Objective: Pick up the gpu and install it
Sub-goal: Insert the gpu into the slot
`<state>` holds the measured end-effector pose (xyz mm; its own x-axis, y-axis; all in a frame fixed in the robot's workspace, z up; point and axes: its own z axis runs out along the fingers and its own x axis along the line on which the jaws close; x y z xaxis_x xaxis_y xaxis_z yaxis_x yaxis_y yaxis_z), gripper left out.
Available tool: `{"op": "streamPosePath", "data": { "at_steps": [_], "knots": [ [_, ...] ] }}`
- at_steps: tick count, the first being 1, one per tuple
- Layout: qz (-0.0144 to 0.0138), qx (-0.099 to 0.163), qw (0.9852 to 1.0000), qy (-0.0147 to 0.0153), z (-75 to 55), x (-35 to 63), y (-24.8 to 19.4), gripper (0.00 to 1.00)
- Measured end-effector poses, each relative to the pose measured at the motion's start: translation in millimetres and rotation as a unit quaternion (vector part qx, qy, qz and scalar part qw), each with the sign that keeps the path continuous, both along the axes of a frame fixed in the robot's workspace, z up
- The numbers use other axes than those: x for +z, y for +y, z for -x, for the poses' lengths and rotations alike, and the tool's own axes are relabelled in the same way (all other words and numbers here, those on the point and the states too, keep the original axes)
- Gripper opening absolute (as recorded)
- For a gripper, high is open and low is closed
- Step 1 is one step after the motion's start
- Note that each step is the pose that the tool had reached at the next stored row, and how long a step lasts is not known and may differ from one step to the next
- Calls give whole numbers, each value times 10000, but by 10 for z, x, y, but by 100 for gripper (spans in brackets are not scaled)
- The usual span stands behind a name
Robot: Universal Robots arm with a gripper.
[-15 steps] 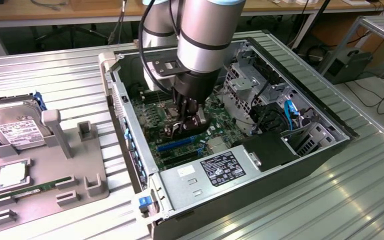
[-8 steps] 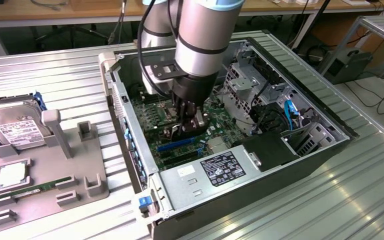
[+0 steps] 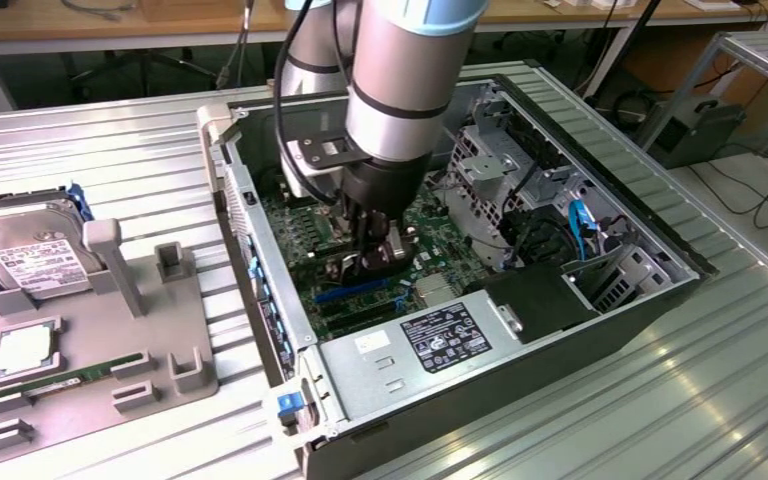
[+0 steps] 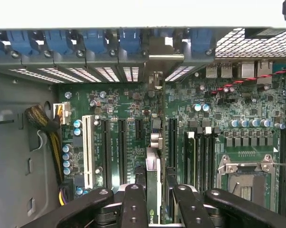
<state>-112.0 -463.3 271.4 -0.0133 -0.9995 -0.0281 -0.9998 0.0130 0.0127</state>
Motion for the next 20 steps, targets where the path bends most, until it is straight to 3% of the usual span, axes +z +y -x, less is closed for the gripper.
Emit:
{"op": "streamPosePath", "data": {
  "at_steps": [9, 16, 20],
  "knots": [
    [-3, 0, 10000, -2, 10, -67, -1, 27],
    [-58, 1, 10000, -4, 12, -76, 1, 27],
    [-62, 2, 10000, -4, 13, -47, 1, 27]
  ]
}}
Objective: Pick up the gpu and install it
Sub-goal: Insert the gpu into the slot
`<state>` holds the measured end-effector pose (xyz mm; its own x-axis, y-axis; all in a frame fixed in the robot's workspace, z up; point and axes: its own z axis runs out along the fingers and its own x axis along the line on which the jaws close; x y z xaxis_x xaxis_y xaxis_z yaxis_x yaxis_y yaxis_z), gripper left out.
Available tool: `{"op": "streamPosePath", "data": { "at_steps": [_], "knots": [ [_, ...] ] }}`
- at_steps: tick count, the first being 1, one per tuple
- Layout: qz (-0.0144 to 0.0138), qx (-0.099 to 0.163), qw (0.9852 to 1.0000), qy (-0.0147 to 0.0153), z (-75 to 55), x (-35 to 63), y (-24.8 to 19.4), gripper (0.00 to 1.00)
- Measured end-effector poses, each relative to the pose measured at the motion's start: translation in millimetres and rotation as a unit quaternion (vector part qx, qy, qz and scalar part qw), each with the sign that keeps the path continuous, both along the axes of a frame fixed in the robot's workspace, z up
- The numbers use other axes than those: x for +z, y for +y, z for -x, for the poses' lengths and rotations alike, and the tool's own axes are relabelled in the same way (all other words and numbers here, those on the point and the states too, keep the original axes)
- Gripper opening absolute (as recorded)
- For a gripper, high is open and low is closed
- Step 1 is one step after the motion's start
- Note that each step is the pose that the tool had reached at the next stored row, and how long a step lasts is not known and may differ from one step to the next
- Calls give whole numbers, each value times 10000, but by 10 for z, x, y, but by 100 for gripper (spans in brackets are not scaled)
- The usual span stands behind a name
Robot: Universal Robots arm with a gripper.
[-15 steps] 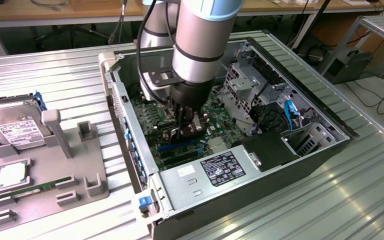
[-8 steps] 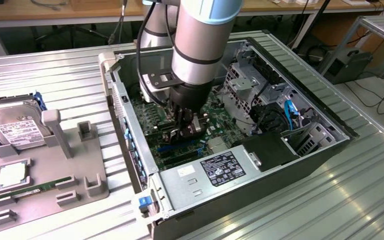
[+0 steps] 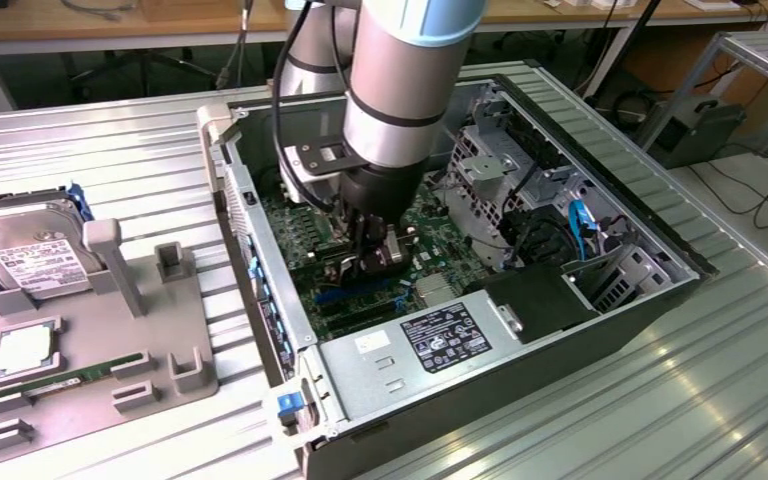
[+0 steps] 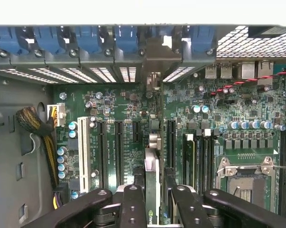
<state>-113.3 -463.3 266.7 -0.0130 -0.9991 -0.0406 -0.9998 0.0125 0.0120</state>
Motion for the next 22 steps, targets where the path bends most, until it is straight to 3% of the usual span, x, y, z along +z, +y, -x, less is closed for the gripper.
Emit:
{"op": "streamPosePath", "data": {
  "at_steps": [22],
  "knots": [
    [11, 22, 10000, 1, 49, -92, 0, 27]
  ]
}}
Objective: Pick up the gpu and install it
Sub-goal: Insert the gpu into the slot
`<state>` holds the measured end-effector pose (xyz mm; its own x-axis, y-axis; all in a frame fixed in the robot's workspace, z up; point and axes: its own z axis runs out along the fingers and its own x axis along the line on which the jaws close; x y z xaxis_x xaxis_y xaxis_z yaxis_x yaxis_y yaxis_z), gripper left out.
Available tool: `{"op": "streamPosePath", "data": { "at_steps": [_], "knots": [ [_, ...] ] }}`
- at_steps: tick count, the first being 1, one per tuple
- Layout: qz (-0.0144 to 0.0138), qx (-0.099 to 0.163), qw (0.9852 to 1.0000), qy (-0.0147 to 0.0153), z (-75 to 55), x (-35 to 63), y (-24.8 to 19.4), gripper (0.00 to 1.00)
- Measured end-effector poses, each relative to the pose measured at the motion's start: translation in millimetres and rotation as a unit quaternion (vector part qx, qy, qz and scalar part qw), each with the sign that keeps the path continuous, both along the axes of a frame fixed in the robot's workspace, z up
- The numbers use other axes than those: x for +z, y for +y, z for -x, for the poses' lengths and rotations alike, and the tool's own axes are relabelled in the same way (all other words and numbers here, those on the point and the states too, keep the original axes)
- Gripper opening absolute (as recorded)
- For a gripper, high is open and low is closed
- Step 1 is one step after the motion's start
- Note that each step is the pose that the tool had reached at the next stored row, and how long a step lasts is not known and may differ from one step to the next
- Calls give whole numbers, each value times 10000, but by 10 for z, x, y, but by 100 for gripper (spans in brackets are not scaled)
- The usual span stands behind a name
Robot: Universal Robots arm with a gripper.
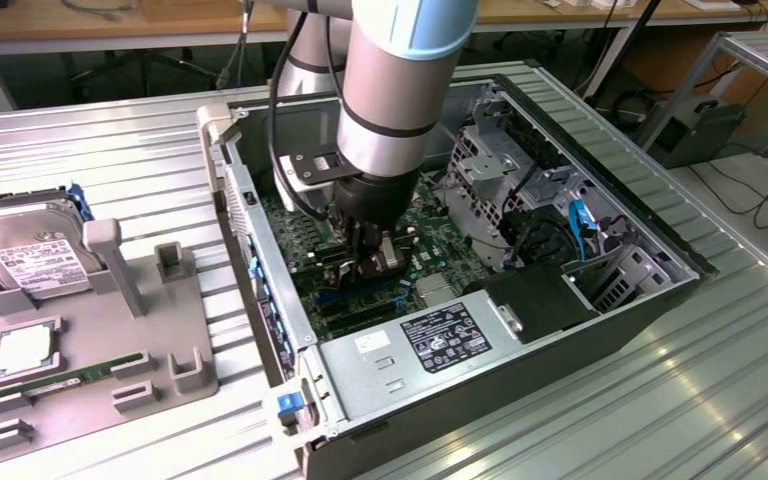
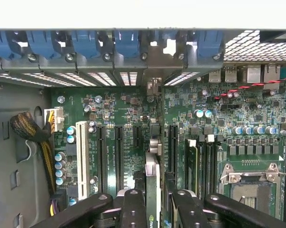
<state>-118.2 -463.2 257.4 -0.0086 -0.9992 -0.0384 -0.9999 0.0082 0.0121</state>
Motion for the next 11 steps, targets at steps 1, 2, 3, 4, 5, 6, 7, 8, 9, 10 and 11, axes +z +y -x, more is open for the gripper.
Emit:
{"op": "streamPosePath", "data": {
  "at_steps": [1, 2, 3, 4, 5, 6, 7, 8, 9, 10, 11],
  "knots": [
    [0, 0, 10000, 0, 0, 0, 0, 27],
    [0, 0, 10000, 0, 0, 0, 0, 27],
    [0, 0, 10000, 0, 0, 0, 0, 27],
    [0, 0, 10000, 0, 0, 0, 0, 27],
    [0, 0, 10000, 0, 0, 0, 0, 27],
    [0, 1, 10000, -1, -1, 0, 0, 27],
    [0, 0, 10000, -1, 0, 0, 0, 27],
    [0, 1, 10000, 0, -1, 0, 0, 27],
    [-3, 0, 10000, -1, 0, -2, 1, 27],
    [-2, 0, 10000, -2, 0, -2, 0, 28],
    [-2, 0, 10000, -2, -1, -2, 0, 28]
  ]
}}
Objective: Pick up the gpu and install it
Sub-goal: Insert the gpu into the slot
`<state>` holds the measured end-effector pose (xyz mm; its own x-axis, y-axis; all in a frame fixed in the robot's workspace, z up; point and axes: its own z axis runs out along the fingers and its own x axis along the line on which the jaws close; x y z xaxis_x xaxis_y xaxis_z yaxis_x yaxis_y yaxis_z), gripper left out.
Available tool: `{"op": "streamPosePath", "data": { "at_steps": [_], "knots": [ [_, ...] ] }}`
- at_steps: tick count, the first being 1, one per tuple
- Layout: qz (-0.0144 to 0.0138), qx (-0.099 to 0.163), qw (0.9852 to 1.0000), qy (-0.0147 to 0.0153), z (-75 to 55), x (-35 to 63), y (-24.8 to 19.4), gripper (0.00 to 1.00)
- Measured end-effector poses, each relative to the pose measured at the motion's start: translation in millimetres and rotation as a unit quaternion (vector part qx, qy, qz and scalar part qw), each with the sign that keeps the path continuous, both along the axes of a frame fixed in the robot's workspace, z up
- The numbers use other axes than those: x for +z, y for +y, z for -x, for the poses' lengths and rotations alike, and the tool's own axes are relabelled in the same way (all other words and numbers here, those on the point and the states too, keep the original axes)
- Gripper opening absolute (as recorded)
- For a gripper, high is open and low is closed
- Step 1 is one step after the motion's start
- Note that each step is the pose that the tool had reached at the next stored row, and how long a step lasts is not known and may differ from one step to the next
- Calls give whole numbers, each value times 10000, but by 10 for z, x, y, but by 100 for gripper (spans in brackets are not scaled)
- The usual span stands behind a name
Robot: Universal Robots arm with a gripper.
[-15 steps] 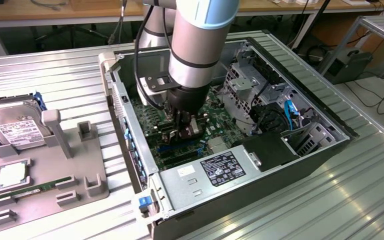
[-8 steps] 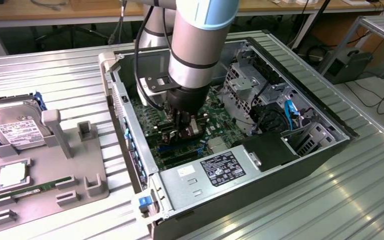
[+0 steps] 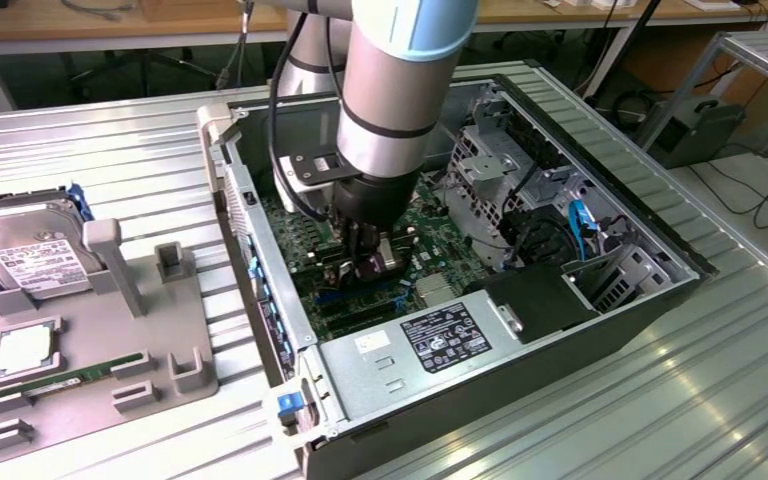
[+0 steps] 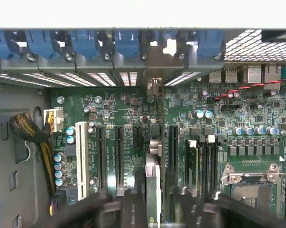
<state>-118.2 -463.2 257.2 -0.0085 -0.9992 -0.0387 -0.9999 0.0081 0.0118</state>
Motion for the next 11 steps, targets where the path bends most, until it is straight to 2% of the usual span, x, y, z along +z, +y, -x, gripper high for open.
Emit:
{"op": "streamPosePath", "data": {
  "at_steps": [1, 6, 8, 11],
  "knots": [
    [1, 0, 10000, 1, 0, 1, 0, 35],
    [4, 0, 10000, 2, 0, 7, 0, 35],
    [2, 0, 10000, 1, 0, 52, 0, 35],
    [2, 0, 10000, 1, 0, 172, 0, 35]
  ]
}}
